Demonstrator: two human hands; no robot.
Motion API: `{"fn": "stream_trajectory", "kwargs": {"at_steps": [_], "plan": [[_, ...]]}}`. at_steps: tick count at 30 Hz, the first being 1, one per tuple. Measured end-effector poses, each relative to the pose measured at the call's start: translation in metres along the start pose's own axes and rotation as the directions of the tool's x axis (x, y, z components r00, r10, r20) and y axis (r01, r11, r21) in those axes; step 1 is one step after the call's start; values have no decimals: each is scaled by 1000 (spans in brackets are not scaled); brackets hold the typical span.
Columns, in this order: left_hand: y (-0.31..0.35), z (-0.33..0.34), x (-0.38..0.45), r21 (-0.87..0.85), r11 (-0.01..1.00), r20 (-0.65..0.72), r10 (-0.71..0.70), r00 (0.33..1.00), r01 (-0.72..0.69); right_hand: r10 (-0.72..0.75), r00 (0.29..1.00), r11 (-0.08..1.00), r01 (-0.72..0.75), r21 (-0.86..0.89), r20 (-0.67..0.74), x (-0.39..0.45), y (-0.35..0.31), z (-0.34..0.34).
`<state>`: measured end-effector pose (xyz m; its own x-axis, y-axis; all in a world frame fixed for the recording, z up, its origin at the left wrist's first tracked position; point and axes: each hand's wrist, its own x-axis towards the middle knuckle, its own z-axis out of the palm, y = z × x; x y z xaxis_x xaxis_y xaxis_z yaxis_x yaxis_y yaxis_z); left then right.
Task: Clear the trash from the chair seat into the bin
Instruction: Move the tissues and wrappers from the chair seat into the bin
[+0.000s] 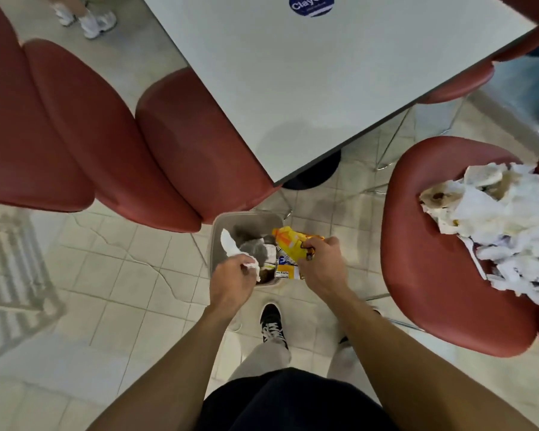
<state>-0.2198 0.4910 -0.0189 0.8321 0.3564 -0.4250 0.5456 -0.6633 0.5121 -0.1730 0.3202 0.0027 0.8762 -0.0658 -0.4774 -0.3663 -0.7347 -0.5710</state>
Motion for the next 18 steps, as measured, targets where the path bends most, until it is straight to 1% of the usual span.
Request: {"fn": "stream_trajectory", "kwargs": {"at_steps": [3, 10, 15, 18], "plan": [[-19, -10, 9, -1, 999, 48, -44, 998, 44, -7, 1000, 1000, 7, 15, 3, 0, -22, 20], [-37, -15, 26, -24, 999, 170, -39, 985, 44, -63, 998, 997, 63, 38, -11, -1, -49, 45], [-38, -12, 31, -66, 997, 194, -17, 981, 30, -83, 997, 992, 83, 93, -1, -1, -52, 49], [-35, -8, 33, -56, 998, 211, -25, 977, 37, -99, 995, 987, 96, 126, 17, -3, -49, 44]]}}
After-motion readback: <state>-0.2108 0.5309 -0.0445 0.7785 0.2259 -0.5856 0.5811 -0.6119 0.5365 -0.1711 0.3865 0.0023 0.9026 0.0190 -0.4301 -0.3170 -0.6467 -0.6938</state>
